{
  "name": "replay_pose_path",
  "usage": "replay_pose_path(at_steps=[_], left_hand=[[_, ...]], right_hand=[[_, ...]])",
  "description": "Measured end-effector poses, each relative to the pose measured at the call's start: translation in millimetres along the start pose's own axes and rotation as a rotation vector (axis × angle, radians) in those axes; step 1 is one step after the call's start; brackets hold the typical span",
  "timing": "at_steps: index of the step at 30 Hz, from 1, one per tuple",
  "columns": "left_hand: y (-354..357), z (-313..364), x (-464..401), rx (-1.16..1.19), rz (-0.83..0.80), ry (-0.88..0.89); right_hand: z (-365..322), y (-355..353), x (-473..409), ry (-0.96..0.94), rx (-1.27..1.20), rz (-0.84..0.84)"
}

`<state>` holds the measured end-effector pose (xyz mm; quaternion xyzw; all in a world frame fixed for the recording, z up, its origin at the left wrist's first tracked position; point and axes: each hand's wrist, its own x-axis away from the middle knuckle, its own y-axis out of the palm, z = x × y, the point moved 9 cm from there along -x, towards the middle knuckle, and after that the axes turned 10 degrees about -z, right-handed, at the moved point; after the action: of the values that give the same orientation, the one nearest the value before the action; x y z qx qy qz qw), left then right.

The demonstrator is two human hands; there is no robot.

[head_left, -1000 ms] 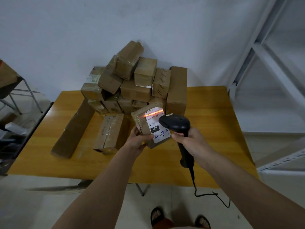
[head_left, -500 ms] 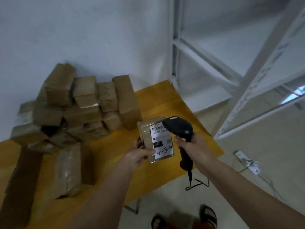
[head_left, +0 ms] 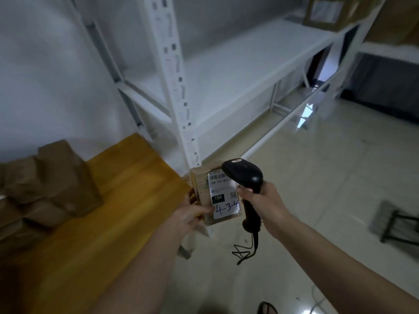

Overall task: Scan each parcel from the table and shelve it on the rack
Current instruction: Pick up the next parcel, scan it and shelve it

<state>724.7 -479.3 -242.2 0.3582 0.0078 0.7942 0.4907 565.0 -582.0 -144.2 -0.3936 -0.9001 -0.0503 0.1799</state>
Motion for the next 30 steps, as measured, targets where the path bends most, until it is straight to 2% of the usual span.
replay_pose_path(at_steps=[9, 17, 24, 30], left_hand=[[146, 14, -62, -0.015, -0.098, 0.068], [224, 50, -107, 0.023, -0.201, 0.118], [283, 95, -175, 0.045, -0.255, 0.122], [348, 158, -256, 0.134, -0.361, 0.177]], right_hand=[[-23, -152, 6, -0.048, -0.051, 0.073], [-61, -240, -12, -0.102, -0.086, 0.179], [-101, -305, -64, -0.18, -0.141, 0.245], [-163, -370, -139, -0.255, -0.15, 0.262]])
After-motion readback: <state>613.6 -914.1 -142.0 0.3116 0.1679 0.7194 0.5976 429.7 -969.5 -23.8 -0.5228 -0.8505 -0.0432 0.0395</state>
